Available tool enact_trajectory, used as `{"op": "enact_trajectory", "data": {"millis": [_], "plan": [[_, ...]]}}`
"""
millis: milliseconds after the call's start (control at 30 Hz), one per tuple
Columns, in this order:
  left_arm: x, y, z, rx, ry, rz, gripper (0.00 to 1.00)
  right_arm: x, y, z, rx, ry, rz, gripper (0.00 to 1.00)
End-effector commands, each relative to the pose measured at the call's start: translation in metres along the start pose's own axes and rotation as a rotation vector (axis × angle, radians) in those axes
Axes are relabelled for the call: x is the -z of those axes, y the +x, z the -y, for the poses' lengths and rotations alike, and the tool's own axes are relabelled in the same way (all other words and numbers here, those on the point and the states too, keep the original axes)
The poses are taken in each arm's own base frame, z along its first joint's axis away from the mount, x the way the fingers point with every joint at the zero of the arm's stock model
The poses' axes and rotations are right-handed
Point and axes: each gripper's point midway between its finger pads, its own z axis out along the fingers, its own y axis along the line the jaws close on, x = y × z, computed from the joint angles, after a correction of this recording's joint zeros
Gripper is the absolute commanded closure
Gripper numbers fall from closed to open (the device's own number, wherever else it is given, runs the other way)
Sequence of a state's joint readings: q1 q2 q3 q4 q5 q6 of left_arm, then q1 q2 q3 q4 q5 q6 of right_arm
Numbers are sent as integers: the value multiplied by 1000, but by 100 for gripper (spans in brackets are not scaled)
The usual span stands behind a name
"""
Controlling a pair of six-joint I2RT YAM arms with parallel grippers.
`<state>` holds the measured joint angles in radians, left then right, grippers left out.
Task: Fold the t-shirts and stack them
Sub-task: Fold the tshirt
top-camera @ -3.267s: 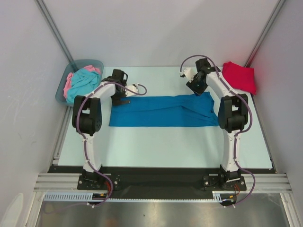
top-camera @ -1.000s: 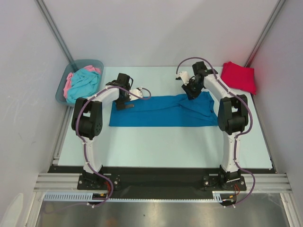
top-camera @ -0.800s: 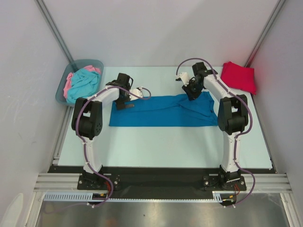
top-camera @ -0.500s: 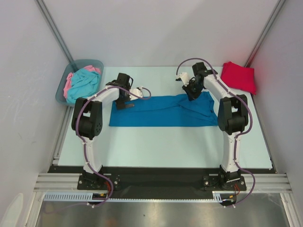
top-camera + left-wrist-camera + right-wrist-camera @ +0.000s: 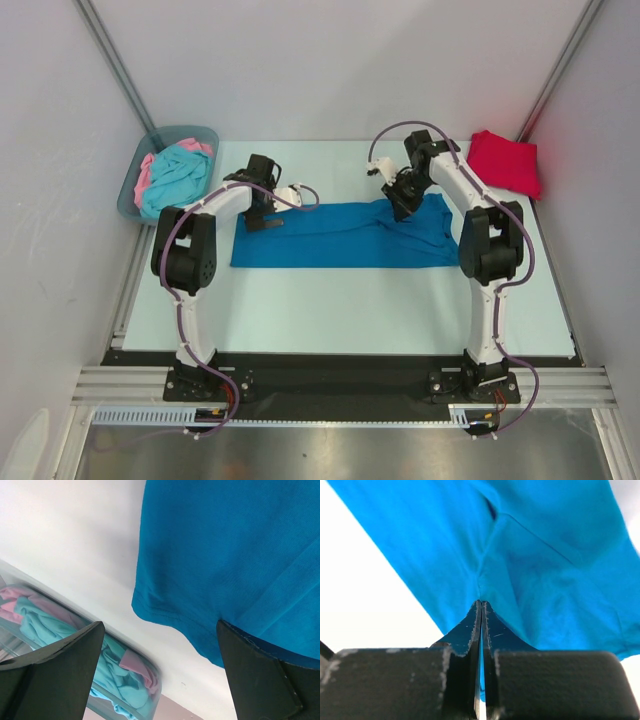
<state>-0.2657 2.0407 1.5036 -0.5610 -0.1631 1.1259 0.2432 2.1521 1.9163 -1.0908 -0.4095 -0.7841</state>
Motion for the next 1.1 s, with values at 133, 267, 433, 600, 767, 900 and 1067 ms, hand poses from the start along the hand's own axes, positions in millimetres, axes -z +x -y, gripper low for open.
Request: {"op": "enact_trajectory", "data": {"millis": [133, 267, 433, 600, 767, 900, 1067], "plan": [[11, -12, -22, -8, -59, 36, 0, 15, -14, -37, 103, -110, -20, 100], [10, -13, -23, -12, -59, 36, 0, 0, -2, -51, 111, -171, -87, 100], [11, -14, -26, -22, -65, 37, 0, -17, 17, -59, 121, -217, -161, 100], [10, -14, -27, -26, -67, 37, 0, -22, 29, -65, 150, -218, -217, 66], [10, -15, -27, -30, -66, 40, 0, 7, 3, -26, 90, -42, -95, 55], [10, -18, -32, -20, -77, 51, 0, 28, 2, 31, -139, 141, 25, 59], [12, -19, -29, -22, -77, 43, 0, 37, 13, 85, -348, 284, 90, 63]]}}
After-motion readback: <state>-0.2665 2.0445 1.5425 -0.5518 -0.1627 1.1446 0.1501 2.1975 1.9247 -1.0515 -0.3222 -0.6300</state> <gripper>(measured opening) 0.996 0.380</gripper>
